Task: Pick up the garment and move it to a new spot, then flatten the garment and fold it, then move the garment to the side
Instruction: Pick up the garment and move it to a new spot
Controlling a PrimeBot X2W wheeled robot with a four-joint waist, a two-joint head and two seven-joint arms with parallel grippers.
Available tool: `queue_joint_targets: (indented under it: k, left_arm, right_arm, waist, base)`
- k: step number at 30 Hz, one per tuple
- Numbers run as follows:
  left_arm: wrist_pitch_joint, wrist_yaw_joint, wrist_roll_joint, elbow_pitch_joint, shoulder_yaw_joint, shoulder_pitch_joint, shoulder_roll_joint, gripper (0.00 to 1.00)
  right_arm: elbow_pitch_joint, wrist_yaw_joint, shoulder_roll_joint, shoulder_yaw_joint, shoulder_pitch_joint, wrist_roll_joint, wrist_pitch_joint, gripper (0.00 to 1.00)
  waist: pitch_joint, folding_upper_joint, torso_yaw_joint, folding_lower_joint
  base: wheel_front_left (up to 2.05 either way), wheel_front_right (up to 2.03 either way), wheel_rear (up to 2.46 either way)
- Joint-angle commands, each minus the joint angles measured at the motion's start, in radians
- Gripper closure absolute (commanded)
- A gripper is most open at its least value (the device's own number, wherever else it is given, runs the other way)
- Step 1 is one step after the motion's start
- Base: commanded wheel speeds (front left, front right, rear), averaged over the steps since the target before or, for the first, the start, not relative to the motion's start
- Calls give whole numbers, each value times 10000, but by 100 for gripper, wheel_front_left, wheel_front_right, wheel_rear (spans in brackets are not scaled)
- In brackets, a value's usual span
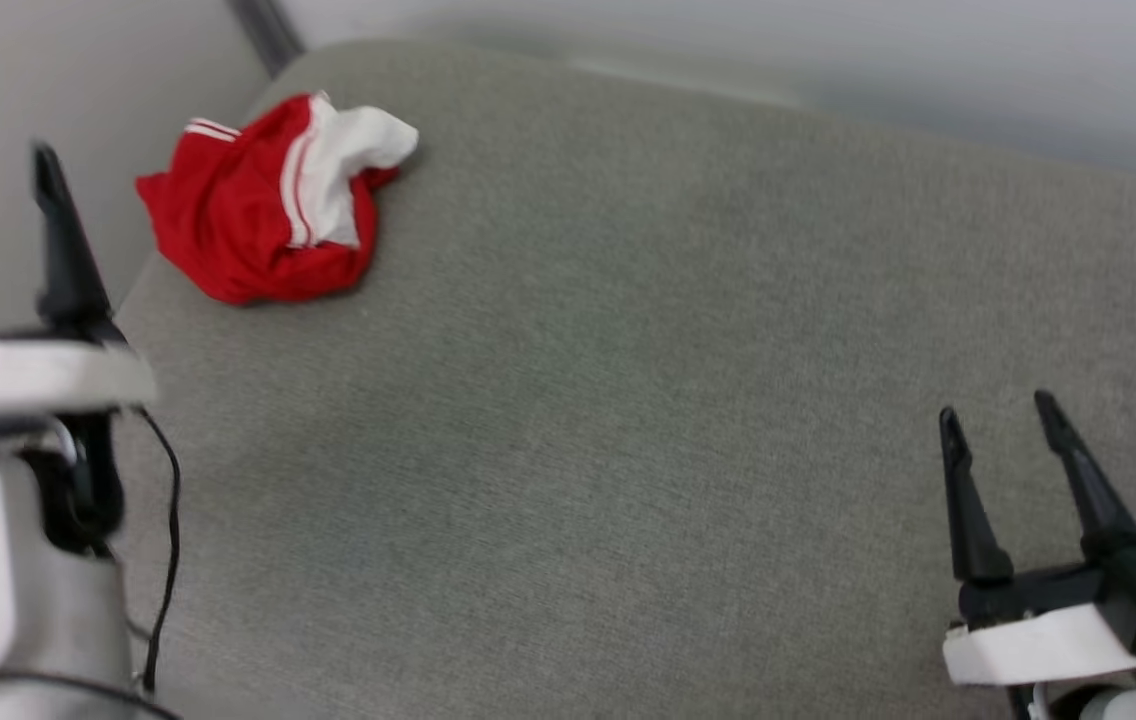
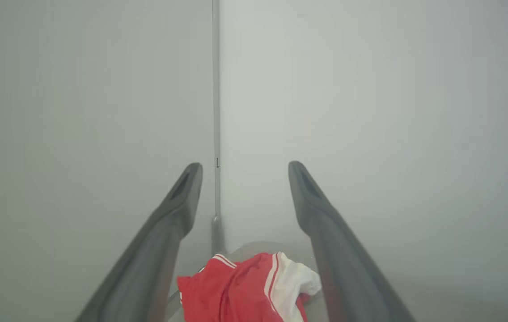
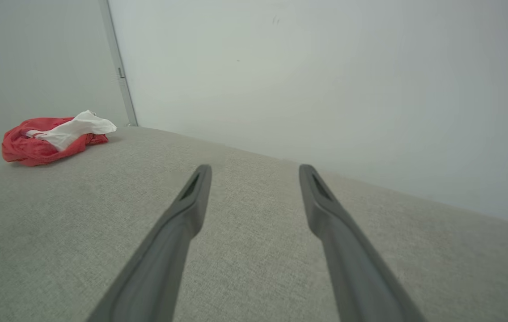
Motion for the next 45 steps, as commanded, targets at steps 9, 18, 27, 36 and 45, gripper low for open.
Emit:
queue_joint_targets:
  k: [9,18,27,36,45]
  left_arm:
    - [1151,-545,-1212,2026,-235,-4109,2254,0]
    - [3564,-570,-3053,4113,-1778,-6092,4158,0]
    - [8044,-574,-5870,4934,-4561,-5901,5219,0]
    - [9829,-577,-7616,5127,-6078,-5153,5366,0]
    - [8632,-585,-7926,4962,-6721,-5643,5748,100]
  right_arm:
    - [-1321,-6,-36,-407,-1144,-971,-21,0]
    - [-2458,-6,-515,-613,-1209,-1274,-21,0]
    - [-3135,-6,-770,-428,-1337,-1498,-21,0]
    - [-3227,-6,-909,-473,-1301,-1582,-21,0]
    - [-2891,-7,-776,-336,-1429,-1453,-21,0]
  waist:
    - [2735,0,-893,0]
    - [3885,0,-1163,0]
    - [4478,0,-1340,0]
    - [4833,0,-1505,0]
    - [4259,0,-1576,0]
  base:
    - [0,0,0]
    - [0,0,0]
    - [0,0,0]
    - [0,0,0]
    - [0,0,0]
